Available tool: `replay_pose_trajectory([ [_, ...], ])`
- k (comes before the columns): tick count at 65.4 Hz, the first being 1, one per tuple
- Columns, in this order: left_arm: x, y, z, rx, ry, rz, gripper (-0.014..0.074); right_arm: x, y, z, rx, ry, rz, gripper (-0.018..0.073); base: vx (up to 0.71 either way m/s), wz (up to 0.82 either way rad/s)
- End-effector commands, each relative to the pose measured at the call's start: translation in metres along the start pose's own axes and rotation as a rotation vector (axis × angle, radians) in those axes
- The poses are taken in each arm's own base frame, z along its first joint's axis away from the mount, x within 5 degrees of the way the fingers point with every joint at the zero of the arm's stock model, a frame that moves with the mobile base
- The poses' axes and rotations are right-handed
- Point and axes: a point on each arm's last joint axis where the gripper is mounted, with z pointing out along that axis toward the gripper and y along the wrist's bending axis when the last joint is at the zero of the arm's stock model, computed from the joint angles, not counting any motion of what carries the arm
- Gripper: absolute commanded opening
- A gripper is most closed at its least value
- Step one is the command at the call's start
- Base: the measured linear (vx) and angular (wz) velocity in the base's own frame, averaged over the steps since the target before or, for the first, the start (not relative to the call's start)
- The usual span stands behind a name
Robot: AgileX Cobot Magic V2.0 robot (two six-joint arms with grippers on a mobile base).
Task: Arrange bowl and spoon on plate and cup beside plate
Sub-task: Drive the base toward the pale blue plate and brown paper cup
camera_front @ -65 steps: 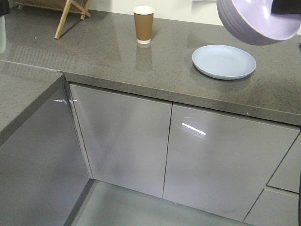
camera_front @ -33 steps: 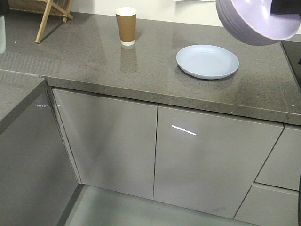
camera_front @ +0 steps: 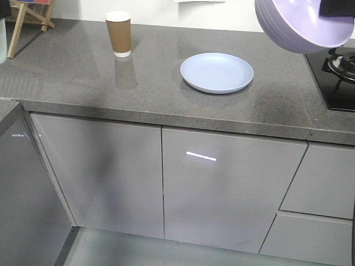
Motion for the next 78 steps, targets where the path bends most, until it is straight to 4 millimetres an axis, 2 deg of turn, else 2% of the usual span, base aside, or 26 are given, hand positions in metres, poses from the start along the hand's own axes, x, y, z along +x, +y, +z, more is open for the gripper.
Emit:
replay_pose_trajectory([
  [1, -0.0136, -0.0085, -0.0166, 0.019, -0.111, 0.001, -0.0007, -0.0118, 0.0151, -0.0164, -0.014, -0.103, -0.022, -0.0005, 0.04, -0.14],
  [78, -0.0136, -0.0085, -0.0166, 0.019, -0.111, 0.001, -0.0007, -0.0118, 0.0151, -0.0164, -0.014, -0.103, -0.022, -0.0005, 0.02, -0.04],
])
